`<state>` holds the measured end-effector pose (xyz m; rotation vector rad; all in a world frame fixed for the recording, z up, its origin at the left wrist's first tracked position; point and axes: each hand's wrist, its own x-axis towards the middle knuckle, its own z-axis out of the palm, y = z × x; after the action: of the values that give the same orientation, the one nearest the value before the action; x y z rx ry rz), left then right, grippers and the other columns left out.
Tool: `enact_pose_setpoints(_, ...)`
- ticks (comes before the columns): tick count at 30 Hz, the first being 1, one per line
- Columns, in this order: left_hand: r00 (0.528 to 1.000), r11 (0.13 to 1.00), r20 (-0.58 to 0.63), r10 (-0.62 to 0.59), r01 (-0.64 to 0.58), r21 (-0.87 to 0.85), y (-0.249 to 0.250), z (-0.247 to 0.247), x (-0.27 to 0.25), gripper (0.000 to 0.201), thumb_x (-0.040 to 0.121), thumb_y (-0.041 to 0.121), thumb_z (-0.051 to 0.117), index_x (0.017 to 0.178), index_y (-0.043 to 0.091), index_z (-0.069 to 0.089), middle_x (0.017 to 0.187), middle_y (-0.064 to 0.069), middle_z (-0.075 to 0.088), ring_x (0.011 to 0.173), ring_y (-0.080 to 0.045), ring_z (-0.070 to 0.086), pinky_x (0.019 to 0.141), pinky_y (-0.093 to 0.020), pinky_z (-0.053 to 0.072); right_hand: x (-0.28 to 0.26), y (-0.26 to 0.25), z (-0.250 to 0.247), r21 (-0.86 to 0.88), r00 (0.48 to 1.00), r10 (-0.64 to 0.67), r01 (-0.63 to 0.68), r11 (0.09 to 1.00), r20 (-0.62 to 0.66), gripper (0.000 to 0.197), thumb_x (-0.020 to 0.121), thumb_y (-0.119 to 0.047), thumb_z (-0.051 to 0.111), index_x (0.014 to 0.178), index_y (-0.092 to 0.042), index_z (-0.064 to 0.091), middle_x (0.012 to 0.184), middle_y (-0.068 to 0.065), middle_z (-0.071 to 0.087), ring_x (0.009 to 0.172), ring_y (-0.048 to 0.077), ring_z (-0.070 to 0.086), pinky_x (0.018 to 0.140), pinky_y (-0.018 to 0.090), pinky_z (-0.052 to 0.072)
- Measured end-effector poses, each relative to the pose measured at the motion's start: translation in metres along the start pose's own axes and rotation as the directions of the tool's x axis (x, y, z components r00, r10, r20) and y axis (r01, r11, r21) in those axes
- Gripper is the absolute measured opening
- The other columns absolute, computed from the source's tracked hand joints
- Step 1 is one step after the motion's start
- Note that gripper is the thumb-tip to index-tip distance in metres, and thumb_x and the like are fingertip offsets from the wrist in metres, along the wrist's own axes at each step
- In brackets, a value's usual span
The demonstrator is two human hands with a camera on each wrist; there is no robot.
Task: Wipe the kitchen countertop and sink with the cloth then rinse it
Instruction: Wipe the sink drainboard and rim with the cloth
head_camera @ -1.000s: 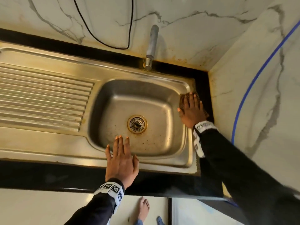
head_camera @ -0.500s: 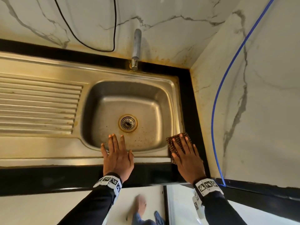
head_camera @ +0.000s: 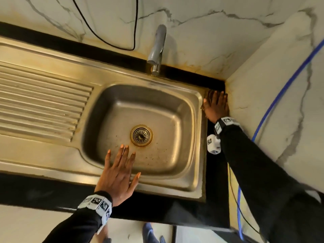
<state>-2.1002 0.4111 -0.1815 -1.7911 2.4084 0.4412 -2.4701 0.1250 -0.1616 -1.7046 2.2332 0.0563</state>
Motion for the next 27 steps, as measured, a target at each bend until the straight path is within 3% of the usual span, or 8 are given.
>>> enact_pose_setpoints(5, 0.999, 1.0, -0.048, -0.025, 0.025, 0.0, 0.006, 0.001, 0.011, 0.076, 0.101, 0.064, 0.028, 0.155, 0.013, 0.039, 0.166, -0.015, 0.024, 0.156, -0.032, 0.017, 0.12, -0.066, 0.02, 0.078, -0.025, -0.03, 0.009, 0.999, 0.051, -0.051, 0.999, -0.002, 0.079, 0.103, -0.051, 0.031, 0.162, -0.011, -0.004, 0.169, 0.016, -0.009, 0.156, 0.031, -0.011, 0.126, 0.044, -0.007)
enact_pose_setpoints(9, 0.999, 0.999, -0.018, -0.043, 0.043, -0.004, 0.003, -0.005, 0.012, 0.077, 0.101, 0.065, 0.026, 0.156, 0.013, 0.039, 0.166, -0.014, 0.023, 0.157, -0.031, 0.016, 0.121, -0.064, 0.02, 0.083, -0.034, -0.012, 0.02, 0.987, 0.069, -0.067, 0.998, -0.147, 0.084, 0.097, -0.038, 0.049, 0.161, -0.004, 0.008, 0.164, 0.029, 0.009, 0.152, 0.046, 0.01, 0.124, 0.059, 0.012)
enact_pose_setpoints(14, 0.998, 0.997, -0.002, -0.065, 0.065, -0.042, 0.005, -0.009, 0.012, 0.079, 0.101, 0.068, 0.025, 0.157, 0.013, 0.035, 0.166, -0.014, 0.022, 0.157, -0.03, 0.014, 0.122, -0.063, 0.018, 0.07, -0.075, -0.019, 0.145, 0.968, 0.217, -0.198, 0.969, -0.126, 0.082, 0.102, -0.037, 0.049, 0.16, 0.002, 0.005, 0.166, 0.027, 0.007, 0.155, 0.04, 0.006, 0.124, 0.05, 0.005)
enact_pose_setpoints(18, 0.997, 0.996, 0.008, -0.072, 0.072, -0.05, 0.003, -0.008, 0.007, 0.08, 0.1, 0.069, 0.029, 0.154, 0.012, 0.043, 0.164, -0.015, 0.03, 0.156, -0.031, 0.019, 0.12, -0.063, 0.02, 0.043, -0.158, 0.007, 0.104, 0.998, 0.003, 0.003, 0.995, -0.057, 0.092, 0.092, -0.034, 0.054, 0.162, -0.009, 0.0, 0.167, 0.024, -0.006, 0.155, 0.04, -0.009, 0.123, 0.052, -0.005)
enact_pose_setpoints(20, 0.997, 0.996, 0.001, -0.075, 0.075, -0.05, 0.0, -0.009, 0.008, 0.08, 0.099, 0.069, 0.03, 0.152, 0.011, 0.046, 0.162, -0.015, 0.034, 0.155, -0.031, 0.022, 0.119, -0.064, 0.023, 0.028, -0.204, 0.018, 0.083, 0.985, -0.17, 0.17, 0.982, 0.002, 0.095, 0.09, -0.032, 0.054, 0.162, -0.014, -0.004, 0.168, 0.019, -0.013, 0.155, 0.036, -0.015, 0.124, 0.051, -0.009)
enact_pose_setpoints(22, 0.997, 0.996, 0.017, -0.079, 0.079, -0.05, 0.0, -0.011, 0.009, 0.081, 0.099, 0.069, 0.028, 0.152, 0.011, 0.046, 0.161, -0.015, 0.036, 0.154, -0.031, 0.023, 0.119, -0.063, 0.024, 0.016, -0.226, 0.023, 0.073, 0.959, -0.284, 0.283, 0.956, -0.004, 0.093, 0.091, -0.024, 0.054, 0.162, -0.011, -0.005, 0.168, 0.017, -0.012, 0.156, 0.033, -0.014, 0.125, 0.048, -0.008)
enact_pose_setpoints(25, 0.996, 0.995, 0.027, -0.083, 0.084, -0.051, 0.001, -0.011, 0.009, 0.083, 0.099, 0.071, 0.025, 0.154, 0.012, 0.043, 0.163, -0.013, 0.035, 0.155, -0.029, 0.021, 0.121, -0.061, 0.019, 0.026, -0.207, 0.016, -0.053, 0.899, -0.438, 0.439, 0.897, 0.02, 0.088, 0.092, -0.02, 0.05, 0.162, -0.007, -0.003, 0.168, 0.02, -0.007, 0.156, 0.036, -0.009, 0.127, 0.051, 0.0)
enact_pose_setpoints(27, 0.996, 0.995, 0.022, -0.088, 0.089, -0.042, -0.001, -0.011, 0.009, 0.082, 0.099, 0.071, 0.025, 0.154, 0.013, 0.043, 0.162, -0.012, 0.035, 0.155, -0.028, 0.02, 0.121, -0.06, 0.017, 0.049, -0.165, 0.007, -0.074, 0.909, -0.413, 0.416, 0.906, 0.054, 0.085, 0.096, -0.027, 0.049, 0.162, -0.007, -0.002, 0.168, 0.02, -0.008, 0.156, 0.037, -0.008, 0.126, 0.053, 0.007)
